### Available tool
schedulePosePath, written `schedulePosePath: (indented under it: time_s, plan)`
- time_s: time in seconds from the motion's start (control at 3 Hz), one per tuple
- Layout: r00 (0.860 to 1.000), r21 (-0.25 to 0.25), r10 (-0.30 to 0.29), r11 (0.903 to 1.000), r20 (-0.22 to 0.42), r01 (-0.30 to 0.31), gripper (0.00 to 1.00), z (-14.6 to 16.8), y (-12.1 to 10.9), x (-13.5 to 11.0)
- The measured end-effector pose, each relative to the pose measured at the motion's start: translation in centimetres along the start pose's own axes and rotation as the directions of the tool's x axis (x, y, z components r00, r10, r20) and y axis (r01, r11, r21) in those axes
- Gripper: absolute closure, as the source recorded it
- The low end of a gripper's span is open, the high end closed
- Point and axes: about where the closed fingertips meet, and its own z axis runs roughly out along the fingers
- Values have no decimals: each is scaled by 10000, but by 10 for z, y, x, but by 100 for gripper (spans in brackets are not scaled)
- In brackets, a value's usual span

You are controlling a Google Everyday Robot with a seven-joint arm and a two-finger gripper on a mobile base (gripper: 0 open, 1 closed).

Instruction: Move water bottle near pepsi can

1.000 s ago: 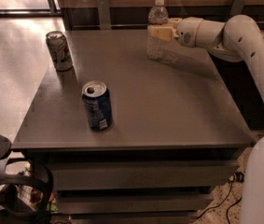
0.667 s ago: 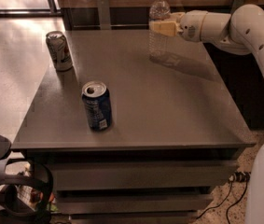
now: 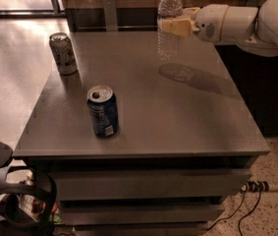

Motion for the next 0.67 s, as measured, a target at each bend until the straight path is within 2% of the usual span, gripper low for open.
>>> schedulePosePath:
  time_s: [0.33, 0.67]
  plan:
    - [9996, -288, -237, 9993, 134, 240, 100, -14, 57, -2]
    - [9996, -350, -272, 9990, 112, 276, 100, -24, 94, 4]
